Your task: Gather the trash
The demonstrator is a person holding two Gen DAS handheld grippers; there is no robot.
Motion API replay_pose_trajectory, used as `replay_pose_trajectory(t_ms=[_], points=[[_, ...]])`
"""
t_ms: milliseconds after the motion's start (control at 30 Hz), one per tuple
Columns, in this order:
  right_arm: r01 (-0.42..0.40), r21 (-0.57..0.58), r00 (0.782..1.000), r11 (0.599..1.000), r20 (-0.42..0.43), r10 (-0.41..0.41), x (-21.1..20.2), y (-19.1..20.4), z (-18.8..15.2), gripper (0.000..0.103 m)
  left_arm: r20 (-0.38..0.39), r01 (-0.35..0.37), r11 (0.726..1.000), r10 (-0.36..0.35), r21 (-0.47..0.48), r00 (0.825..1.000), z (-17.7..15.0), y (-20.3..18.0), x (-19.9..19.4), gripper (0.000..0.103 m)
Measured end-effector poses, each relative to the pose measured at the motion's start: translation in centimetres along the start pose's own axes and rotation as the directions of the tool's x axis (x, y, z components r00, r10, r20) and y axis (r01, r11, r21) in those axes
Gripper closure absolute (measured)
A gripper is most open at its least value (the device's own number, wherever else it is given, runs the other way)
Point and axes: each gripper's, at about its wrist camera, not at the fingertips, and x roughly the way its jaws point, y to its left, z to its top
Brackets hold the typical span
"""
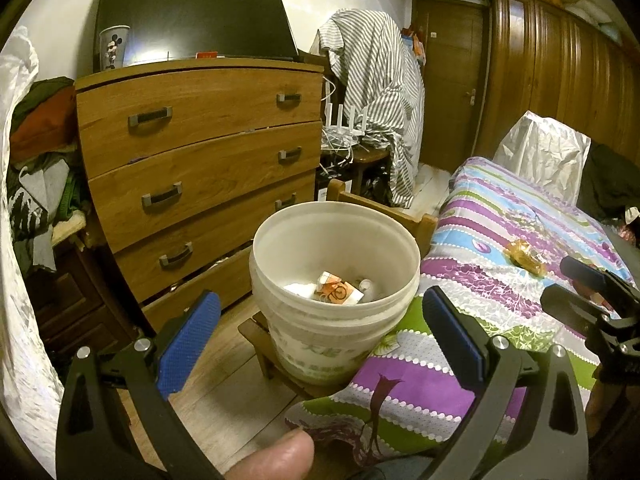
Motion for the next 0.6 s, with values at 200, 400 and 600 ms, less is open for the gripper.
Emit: replay_pose_trajectory(t_ms=[200,400,600], points=[[0.0,0.004,1.0,1.0,0.0,0.0,0.08,-0.08,-0.07,0.006,-0.006,-0.003,1.0,0.003,-0.001,1.0,-0.19,-0.1,0.12,0.005],[0.0,0.003,1.0,1.0,0.0,0.0,0.21,-0.06,-0.1,0.006,-0.008,-0.004,1.0,0.004,-0.001,1.0,-0.26,-0.11,0.17,0.005],[0.002,0.004,1.0,1.0,0.0,-0.002,0.18,-0.06,-0.04,0.005,-0.009,-0.004,1.0,0.004,-0.002,1.0,-0.27,-0.03,0.31,0.005]])
